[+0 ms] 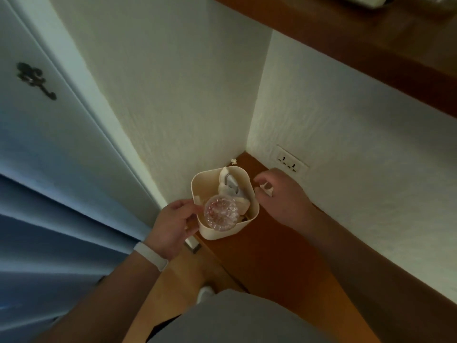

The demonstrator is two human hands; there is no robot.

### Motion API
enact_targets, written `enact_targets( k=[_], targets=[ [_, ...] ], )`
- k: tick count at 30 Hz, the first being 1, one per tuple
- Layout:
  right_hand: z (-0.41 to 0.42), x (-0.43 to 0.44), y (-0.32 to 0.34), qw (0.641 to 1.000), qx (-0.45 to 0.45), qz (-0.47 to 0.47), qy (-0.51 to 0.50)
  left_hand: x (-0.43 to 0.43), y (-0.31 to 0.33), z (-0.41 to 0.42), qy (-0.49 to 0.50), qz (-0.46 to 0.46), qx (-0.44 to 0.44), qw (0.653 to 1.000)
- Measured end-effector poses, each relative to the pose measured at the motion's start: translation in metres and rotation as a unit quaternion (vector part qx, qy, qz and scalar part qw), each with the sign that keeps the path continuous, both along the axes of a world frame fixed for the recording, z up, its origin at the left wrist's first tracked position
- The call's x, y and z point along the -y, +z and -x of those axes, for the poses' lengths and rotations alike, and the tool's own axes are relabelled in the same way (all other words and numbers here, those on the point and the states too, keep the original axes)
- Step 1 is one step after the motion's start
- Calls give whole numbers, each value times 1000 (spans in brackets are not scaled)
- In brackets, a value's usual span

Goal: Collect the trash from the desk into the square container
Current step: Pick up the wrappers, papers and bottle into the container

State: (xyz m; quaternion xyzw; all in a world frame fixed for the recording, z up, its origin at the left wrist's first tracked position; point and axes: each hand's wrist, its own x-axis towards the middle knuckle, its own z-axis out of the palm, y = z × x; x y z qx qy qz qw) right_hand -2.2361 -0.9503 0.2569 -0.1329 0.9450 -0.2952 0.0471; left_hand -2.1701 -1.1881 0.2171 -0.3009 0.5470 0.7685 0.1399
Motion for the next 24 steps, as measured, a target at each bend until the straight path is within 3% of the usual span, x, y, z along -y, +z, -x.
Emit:
enact_targets(
  k=[5,15,24],
  targets=[
    [25,-43,-53,990,87,-42,-105,7,2,5,10,2,1,1000],
    [37,-88,-137,964,133,-198,-119,6,4,16,30,37,-10,999],
    [39,-97,-155,965,161,-179,-106,-4,3,26,22,46,-10,999]
  ],
)
